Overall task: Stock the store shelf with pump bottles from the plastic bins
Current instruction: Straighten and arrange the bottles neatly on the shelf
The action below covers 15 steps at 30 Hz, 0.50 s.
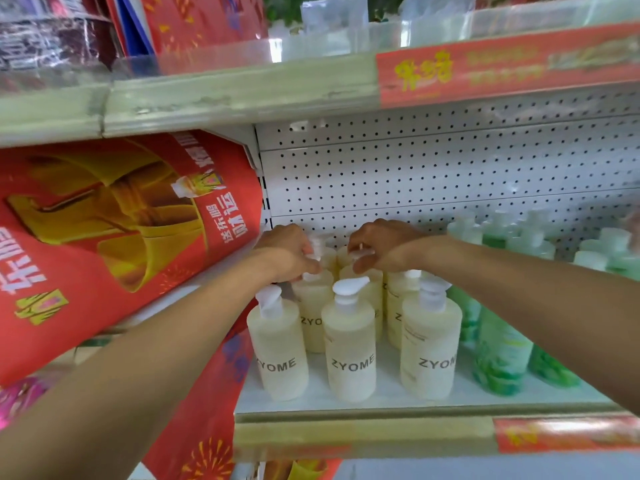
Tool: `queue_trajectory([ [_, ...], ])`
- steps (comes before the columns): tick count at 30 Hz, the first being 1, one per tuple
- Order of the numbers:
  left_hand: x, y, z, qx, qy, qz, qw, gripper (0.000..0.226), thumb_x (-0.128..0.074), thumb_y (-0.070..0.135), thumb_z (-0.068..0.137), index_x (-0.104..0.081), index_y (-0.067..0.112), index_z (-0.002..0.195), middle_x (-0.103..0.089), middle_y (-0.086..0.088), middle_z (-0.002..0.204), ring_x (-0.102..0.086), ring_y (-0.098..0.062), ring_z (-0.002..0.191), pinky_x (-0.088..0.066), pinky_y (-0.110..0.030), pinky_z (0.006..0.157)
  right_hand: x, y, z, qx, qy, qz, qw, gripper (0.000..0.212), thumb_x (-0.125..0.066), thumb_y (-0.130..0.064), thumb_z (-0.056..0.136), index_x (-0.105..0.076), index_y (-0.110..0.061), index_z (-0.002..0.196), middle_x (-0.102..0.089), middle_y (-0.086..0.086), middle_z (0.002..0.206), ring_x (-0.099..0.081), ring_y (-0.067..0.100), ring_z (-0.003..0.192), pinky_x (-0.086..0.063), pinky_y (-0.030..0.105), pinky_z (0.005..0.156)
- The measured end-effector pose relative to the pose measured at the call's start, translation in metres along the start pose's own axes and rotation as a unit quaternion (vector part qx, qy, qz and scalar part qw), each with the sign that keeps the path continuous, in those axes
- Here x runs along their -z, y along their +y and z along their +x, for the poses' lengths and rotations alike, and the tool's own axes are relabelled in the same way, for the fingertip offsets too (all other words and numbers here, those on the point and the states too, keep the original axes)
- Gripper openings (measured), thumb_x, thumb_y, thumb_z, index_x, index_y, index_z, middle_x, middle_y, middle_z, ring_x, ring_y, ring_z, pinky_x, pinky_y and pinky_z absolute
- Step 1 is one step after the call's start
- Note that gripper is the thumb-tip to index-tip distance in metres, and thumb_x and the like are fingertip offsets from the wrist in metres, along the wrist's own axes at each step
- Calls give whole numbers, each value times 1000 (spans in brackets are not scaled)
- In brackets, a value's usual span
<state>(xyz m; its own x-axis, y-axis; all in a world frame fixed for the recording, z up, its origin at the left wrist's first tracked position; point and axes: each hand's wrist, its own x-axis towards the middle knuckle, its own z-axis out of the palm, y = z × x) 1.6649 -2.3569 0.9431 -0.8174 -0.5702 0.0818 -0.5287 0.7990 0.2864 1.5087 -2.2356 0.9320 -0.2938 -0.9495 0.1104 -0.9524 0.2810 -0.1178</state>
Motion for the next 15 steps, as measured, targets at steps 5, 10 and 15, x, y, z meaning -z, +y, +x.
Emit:
queue_trajectory([
  [5,-4,0,1,-8,18,-8,1000,32,-74,31,83,-67,14,110,-70,-4,90,-67,-21,88,-51,-29,77,-3,-1,1,-13,7,-8,1000,35,-63,-40,86,-32,-39,68,-38,-19,75,-44,17,81,-32,26,64],
  [10,-7,6,6,1,26,-12,1000,28,-74,31,82,-70,6,94,-67,-12,87,-63,-29,81,-46,-33,63,-3,-3,3,-29,15,-41,999,21,-60,-42,86,-40,-34,87,-46,-9,90,-48,19,85,-36,31,72],
  [15,-11,7,10,4,45,-5,999,22,-74,30,80,-68,10,79,-62,-10,74,-62,-30,78,-42,-32,56,-3,-4,2,-46,18,-59,997,20,-57,-45,88,-48,-32,101,-49,-8,97,-49,18,87,-35,32,72],
])
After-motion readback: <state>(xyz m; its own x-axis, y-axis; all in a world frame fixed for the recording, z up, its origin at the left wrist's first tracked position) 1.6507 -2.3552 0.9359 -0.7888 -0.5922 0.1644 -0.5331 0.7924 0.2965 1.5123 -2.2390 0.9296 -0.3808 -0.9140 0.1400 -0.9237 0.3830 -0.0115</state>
